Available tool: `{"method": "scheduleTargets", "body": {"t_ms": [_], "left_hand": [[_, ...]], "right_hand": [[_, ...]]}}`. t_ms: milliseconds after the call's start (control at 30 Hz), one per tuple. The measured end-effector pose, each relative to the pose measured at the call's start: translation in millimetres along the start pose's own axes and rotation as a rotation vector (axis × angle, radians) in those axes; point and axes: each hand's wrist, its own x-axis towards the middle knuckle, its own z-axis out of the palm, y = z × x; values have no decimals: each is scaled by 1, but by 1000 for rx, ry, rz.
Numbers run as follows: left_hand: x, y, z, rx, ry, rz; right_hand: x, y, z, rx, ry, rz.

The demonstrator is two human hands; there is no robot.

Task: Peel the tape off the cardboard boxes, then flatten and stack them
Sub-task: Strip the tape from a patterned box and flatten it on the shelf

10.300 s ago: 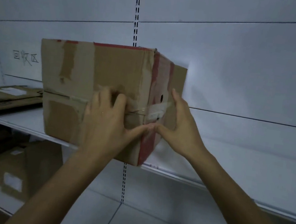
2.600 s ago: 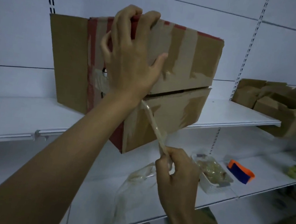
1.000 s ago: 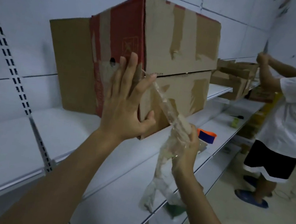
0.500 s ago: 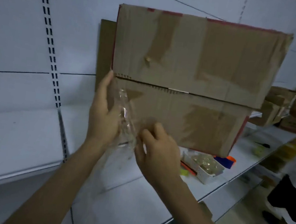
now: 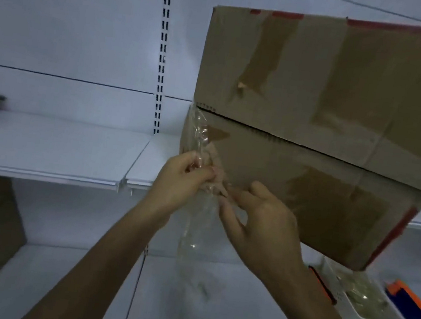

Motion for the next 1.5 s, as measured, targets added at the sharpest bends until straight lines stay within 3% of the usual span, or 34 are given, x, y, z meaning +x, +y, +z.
{"method": "scheduleTargets", "body": {"t_ms": [100,133,200,333,400,500,700,900,1033,1200,1333,1500], "left_hand": [[-14,-2,1,-145,-4,-35],[-19,-2,2,-207,-8,-51],[-28,-5,6,-328,-2,-86],[-31,-5,20,-566,127,-115],[-33,6,29,-657,164,-102],[-37,22,39,-810,118,-87],[-38,50,38,-619,27,43],[-26,101,20,-686,-90,96],[-5,136,14,-851,-119,58],[24,167,11,-930,-71,-26],[44,190,1,-865,-162,-74],[65,194,-5,-683,-281,-176]], "right_hand": [[6,15,-30,366,205,132],[10,21,-42,372,277,114],[17,36,-62,108,318,-27],[15,60,-65,-394,11,-203],[12,67,-61,-473,-91,-246],[13,69,-59,-503,-107,-264],[39,83,-84,-429,-56,-253],[76,86,-113,-338,-26,-310],[103,80,-126,-368,-4,-299],[121,77,-105,-340,185,-375],[144,90,-105,-252,278,-315],[165,102,-104,-231,230,-285]]}}
